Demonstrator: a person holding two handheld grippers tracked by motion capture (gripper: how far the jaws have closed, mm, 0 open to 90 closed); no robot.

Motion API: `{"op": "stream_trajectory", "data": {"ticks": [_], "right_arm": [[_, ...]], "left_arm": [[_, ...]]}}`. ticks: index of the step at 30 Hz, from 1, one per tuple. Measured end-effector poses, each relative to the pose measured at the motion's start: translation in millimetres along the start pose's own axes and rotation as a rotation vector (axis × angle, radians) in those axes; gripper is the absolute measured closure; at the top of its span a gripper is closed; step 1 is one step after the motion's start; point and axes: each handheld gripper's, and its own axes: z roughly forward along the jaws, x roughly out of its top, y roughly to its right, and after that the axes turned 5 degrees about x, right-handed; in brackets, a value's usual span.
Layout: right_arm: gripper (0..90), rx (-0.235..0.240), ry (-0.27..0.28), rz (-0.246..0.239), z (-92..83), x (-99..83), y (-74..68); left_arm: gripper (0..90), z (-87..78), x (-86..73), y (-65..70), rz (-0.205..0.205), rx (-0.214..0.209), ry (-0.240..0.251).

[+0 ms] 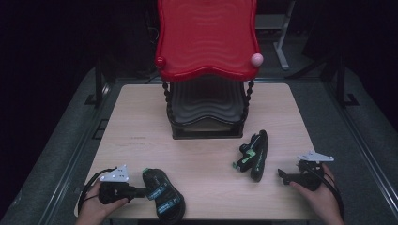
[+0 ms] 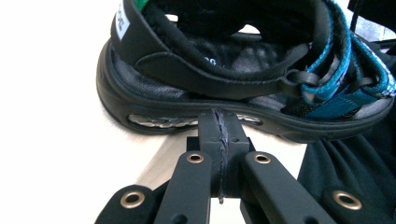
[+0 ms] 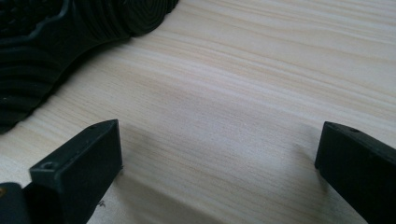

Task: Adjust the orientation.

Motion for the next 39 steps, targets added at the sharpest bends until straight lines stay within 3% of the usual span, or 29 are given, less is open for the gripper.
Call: {"op": "stream_trajectory", "data": {"ticks": [6,10,13,17,23,30,36,39], "right_arm": [[0.0,0.000,0.000,0.000,-0.1,0.0,0.0],[0.0,0.000,0.000,0.000,0.0,0.0,0.0],[0.0,0.000,0.000,0.000,0.0,0.0,0.0],[0.0,-0.001,0.000,0.001,0.1,0.1,0.1],[0.0,-0.004,0.001,0.002,0.4,0.3,0.4],[0.0,-0.004,0.001,0.003,0.4,0.3,0.3],[0.0,-0.004,0.001,0.002,0.3,0.3,0.4],[0.0,-0.004,0.000,0.003,0.3,0.3,0.4]], "left_arm": [[90.0,-6.0,0.0,-5.7,-0.013,0.024,0.011],[90.0,-15.5,-1.7,-24.4,-0.058,0.081,0.037],[90.0,-17.5,1.4,-37.1,-0.090,0.089,0.077],[90.0,-12.4,12.9,-48.1,-0.082,0.094,0.096],[90.0,2.1,34.2,-57.4,-0.058,0.082,0.101],[90.0,34.9,66.4,-61.7,-0.005,0.012,0.072],[90.0,48.9,69.7,-60.0,0.019,-0.016,0.016],[90.0,49.6,66.5,-60.2,0.012,-0.028,0.007]]}}
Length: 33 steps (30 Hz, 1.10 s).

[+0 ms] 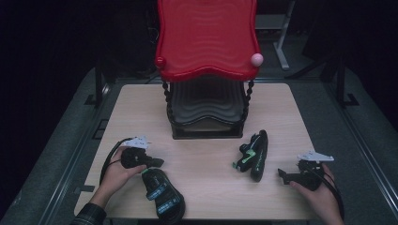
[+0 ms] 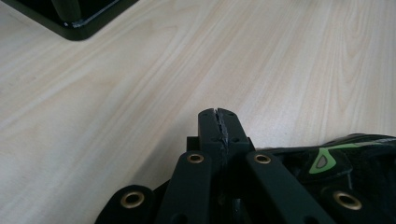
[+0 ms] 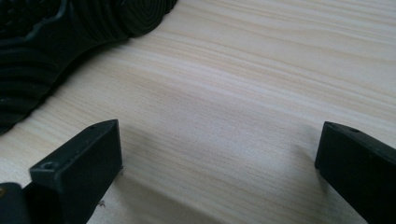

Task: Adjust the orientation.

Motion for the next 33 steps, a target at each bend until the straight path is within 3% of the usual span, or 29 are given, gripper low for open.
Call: {"op": "stream_trajectory", "data": {"ticks": [5,16,23,33], "right_arm": [[0.0,0.000,0.000,-0.001,0.0,0.0,0.1],[0.0,0.000,0.000,0.000,-0.2,-0.2,0.1],[0.0,0.000,0.000,0.000,-0.4,-0.4,0.3],[0.0,-0.001,0.000,0.001,-0.4,-0.4,0.4]], "left_arm": [[90.0,-2.2,-6.0,-1.6,-0.015,-0.001,-0.002],[90.0,-24.9,-30.5,2.0,-0.046,0.027,0.009],[90.0,-45.4,-53.1,15.3,-0.060,0.051,0.012],[90.0,-64.4,-78.1,40.3,-0.067,0.037,0.012]]}}
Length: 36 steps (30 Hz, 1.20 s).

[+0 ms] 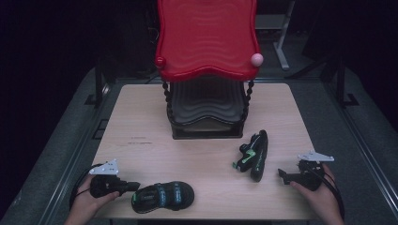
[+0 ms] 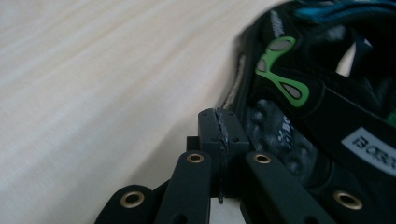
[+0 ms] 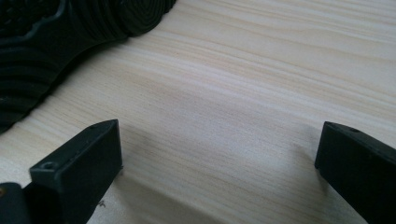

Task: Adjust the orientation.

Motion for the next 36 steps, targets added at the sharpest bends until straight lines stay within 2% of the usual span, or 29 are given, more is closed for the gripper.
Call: {"op": "stream_trajectory", "data": {"ticks": [5,12,15,18,24,29,31,32,35,36], "right_arm": [[0.0,0.000,0.000,0.001,0.0,0.0,0.0],[0.0,-0.001,0.000,0.001,0.1,0.1,0.2],[0.0,-0.002,0.000,0.002,0.3,0.4,0.3],[0.0,-0.002,0.000,0.002,0.3,0.4,0.3],[0.0,-0.002,-0.001,0.003,0.4,0.5,0.4],[0.0,-0.003,-0.001,0.002,0.5,0.7,0.5],[0.0,-0.003,-0.001,0.002,0.5,0.7,0.5],[0.0,-0.003,-0.001,0.003,0.5,0.7,0.4],[0.0,-0.003,-0.001,0.003,0.5,0.6,0.5],[0.0,-0.003,-0.001,0.003,0.5,0.6,0.5]], "left_arm": [[90.0,-3.4,-5.4,8.9,0.011,-0.016,-0.007],[90.0,-4.1,-8.8,14.0,0.030,-0.047,-0.009],[90.0,4.3,-6.0,21.6,0.040,-0.117,-0.005],[90.0,15.8,2.4,32.1,0.091,-0.123,-0.044],[90.0,19.8,8.4,36.7,0.100,-0.169,-0.035],[89.9,22.3,7.9,38.8,0.113,-0.202,-0.056],[88.8,22.9,7.2,38.7,0.116,-0.201,-0.063],[86.9,21.3,6.5,38.1,0.111,-0.185,-0.056],[85.8,13.0,9.5,34.7,0.099,-0.168,-0.006],[85.0,13.0,9.5,34.7,0.099,-0.168,-0.006]]}}
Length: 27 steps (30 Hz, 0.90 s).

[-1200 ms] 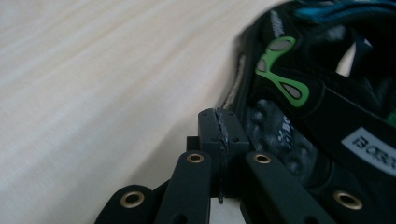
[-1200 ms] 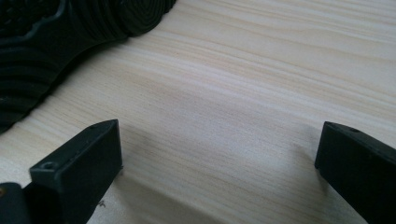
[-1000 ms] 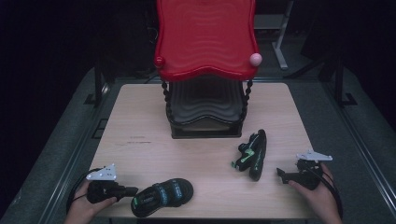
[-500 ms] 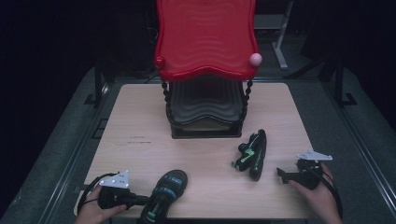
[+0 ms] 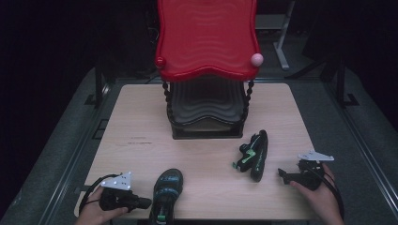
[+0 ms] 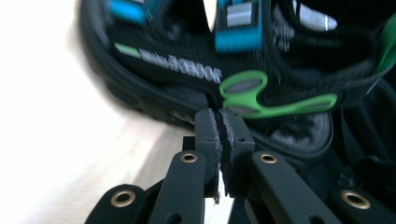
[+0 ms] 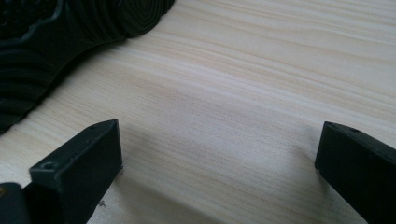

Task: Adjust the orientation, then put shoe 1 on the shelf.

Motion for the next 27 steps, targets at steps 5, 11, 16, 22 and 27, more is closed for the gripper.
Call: {"op": "stream_trajectory", "data": {"ticks": [5,11,16,22,27], "right_arm": [[0.0,0.000,0.000,0.000,0.0,0.0,0.0],[0.0,0.000,0.000,0.000,0.0,0.0,0.0],[0.0,0.000,0.000,0.000,0.0,0.0,0.0],[0.0,0.000,0.000,0.000,0.0,0.0,0.0],[0.0,0.000,0.000,0.000,0.0,0.0,0.0]], "left_arm": [[75.0,-16.7,14.1,-0.8,0.000,0.018,0.137],[63.1,-11.8,29.3,6.5,0.023,-0.011,0.226],[54.7,7.8,37.2,9.3,0.040,-0.044,0.195],[52.7,25.4,41.7,12.0,0.071,-0.043,0.141],[54.7,29.5,42.9,10.8,0.076,-0.045,0.136]]}}
